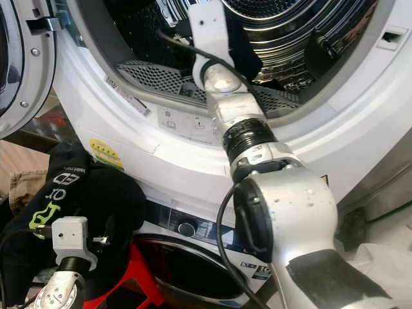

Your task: Clothes washing

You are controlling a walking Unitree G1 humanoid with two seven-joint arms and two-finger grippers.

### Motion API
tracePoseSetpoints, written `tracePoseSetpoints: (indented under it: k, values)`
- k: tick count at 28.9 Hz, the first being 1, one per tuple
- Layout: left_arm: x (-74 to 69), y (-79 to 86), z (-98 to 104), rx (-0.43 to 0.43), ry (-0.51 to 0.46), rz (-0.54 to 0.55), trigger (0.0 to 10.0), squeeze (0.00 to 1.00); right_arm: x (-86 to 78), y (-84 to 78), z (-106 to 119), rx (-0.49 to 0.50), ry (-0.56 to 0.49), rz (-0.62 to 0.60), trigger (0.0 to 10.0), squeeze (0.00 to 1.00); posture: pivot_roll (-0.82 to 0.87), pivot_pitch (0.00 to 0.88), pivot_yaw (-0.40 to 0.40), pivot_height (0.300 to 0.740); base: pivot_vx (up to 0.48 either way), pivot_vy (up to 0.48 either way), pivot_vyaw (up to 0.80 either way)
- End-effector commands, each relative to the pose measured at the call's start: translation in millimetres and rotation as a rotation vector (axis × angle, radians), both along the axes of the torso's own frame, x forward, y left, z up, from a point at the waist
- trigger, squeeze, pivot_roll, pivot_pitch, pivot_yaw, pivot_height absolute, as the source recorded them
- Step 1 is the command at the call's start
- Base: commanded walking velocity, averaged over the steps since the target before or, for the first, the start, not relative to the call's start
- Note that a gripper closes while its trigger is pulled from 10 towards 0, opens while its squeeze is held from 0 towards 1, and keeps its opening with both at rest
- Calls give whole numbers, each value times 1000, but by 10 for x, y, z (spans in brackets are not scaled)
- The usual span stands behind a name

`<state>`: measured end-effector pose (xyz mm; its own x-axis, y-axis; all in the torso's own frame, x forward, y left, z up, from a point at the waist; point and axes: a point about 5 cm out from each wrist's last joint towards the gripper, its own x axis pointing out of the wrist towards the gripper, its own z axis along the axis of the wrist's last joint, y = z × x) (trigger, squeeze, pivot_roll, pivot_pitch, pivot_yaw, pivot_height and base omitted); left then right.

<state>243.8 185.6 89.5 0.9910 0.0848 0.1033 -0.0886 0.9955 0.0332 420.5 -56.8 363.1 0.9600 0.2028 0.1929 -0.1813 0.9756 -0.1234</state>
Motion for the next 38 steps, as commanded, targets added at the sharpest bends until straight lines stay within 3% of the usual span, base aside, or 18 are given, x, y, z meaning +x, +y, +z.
tracePoseSetpoints:
  k: [1,5,6,9,14,15,17,19,21,33,38]
  values:
    - [0,-51,5,-6,8,-27,10000,0,-66,-11,353,63,-98,-13,10000,0,54,66,-43,740,0,0,0]
    - [-11,-57,-1,-1,10,-33,10000,0,-106,-94,566,68,-152,-71,10000,0,71,55,-52,740,0,0,0]
    - [-10,-45,9,-1,6,-25,10000,0,-122,-207,674,79,-178,-135,10000,0,74,50,-56,740,0,0,0]
    - [-11,-40,10,0,4,-20,10000,0,-113,-335,693,68,-188,-205,10000,0,75,48,-58,740,0,0,0]
    - [-5,-79,-5,-7,8,-33,10000,0,-10,-474,346,72,-119,-288,10000,0,59,52,-49,740,0,0,0]
    - [1,-87,-1,-8,6,-35,10000,0,33,-436,141,80,-46,-244,10000,0,58,53,-47,740,0,0,0]
    - [6,-88,6,-9,5,-35,10000,0,58,-376,-29,66,15,-192,10000,0,55,58,-44,740,0,0,0]
    - [10,-85,10,-9,5,-36,10000,0,81,-336,-287,-8,68,-189,10000,0,50,65,-41,740,0,0,0]
    - [7,-83,11,-9,6,-37,10000,0,85,-331,-362,-9,81,-188,10000,0,48,70,-41,740,0,0,0]
    - [19,-102,7,-20,11,-42,10000,0,57,-323,-88,98,8,-149,10000,0,21,86,-32,740,0,0,0]
    - [32,-105,11,-21,10,-42,10000,0,46,-324,-5,83,-12,-136,10000,0,17,84,-35,740,0,0,0]
